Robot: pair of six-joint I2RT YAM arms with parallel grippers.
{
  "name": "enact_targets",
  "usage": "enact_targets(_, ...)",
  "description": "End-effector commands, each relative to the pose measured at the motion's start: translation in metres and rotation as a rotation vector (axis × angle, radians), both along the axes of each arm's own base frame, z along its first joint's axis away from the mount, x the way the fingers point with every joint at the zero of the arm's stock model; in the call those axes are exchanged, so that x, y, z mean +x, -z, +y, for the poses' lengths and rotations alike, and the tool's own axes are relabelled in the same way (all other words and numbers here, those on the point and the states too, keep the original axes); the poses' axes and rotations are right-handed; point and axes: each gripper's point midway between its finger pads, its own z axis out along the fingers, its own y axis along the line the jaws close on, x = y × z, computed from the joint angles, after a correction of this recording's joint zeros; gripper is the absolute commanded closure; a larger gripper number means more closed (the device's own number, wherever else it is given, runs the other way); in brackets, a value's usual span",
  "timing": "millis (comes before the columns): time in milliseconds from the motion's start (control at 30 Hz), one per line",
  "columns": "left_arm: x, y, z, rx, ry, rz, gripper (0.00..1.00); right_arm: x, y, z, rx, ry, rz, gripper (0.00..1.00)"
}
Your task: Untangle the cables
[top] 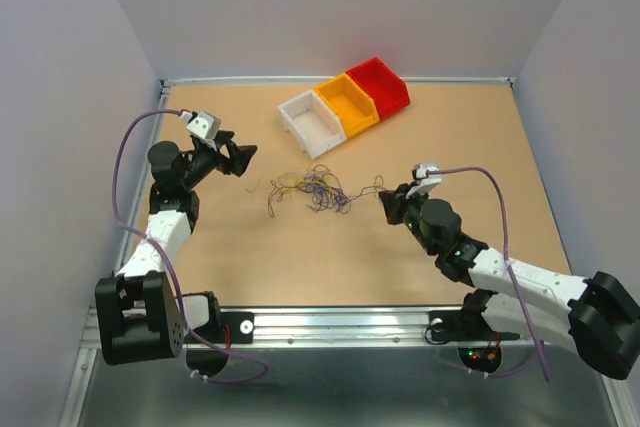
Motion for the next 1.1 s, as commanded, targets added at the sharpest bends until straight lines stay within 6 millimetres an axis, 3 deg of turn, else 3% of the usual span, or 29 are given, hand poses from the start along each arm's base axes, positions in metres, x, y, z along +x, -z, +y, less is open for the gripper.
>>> enact_targets(0, -0.011, -0.028, -0.011, 0.07, 0.029, -0.156, 0.13, -0.003, -0.053, 0.046, 0.025, -0.231, -0.108, 0.96)
enact_targets(33, -0.015, -0.033, -0.022, 0.08, 0.065, -0.173, 0.09, -0.001, -0.061, 0.053, 0.023, -0.256, -0.122, 0.96)
enact_targets(133, -0.027, -0.035, -0.057, 0.112, 0.196, -0.164, 0.09, -0.003, -0.079, 0.068, 0.028, -0.332, -0.149, 0.96)
enact_targets(167, -0.04, -0.031, -0.095, 0.158, 0.312, -0.165, 0.09, 0.0, -0.088, 0.078, 0.032, -0.359, -0.151, 0.96)
enact_targets(233, -0.05, -0.03, -0.12, 0.176, 0.382, -0.182, 0.09, 0.002, -0.089, 0.085, 0.026, -0.381, -0.143, 0.96)
enact_targets(333, -0.06, -0.032, -0.14, 0.169, 0.457, -0.19, 0.1, 0.006, -0.096, 0.092, 0.023, -0.394, -0.14, 0.96)
enact_targets(533, -0.069, -0.042, -0.166, 0.149, 0.555, -0.184, 0.14, 0.004, -0.106, 0.101, 0.028, -0.435, -0.147, 0.96)
enact_targets(700, -0.068, -0.025, -0.174, 0.157, 0.586, -0.135, 0.17, 0.003, -0.114, 0.098, 0.021, -0.433, -0.163, 0.96)
enact_targets(1067, -0.076, 0.011, -0.187, 0.185, 0.672, -0.054, 0.34, 0.005, -0.12, 0.094, 0.016, -0.408, -0.176, 0.95)
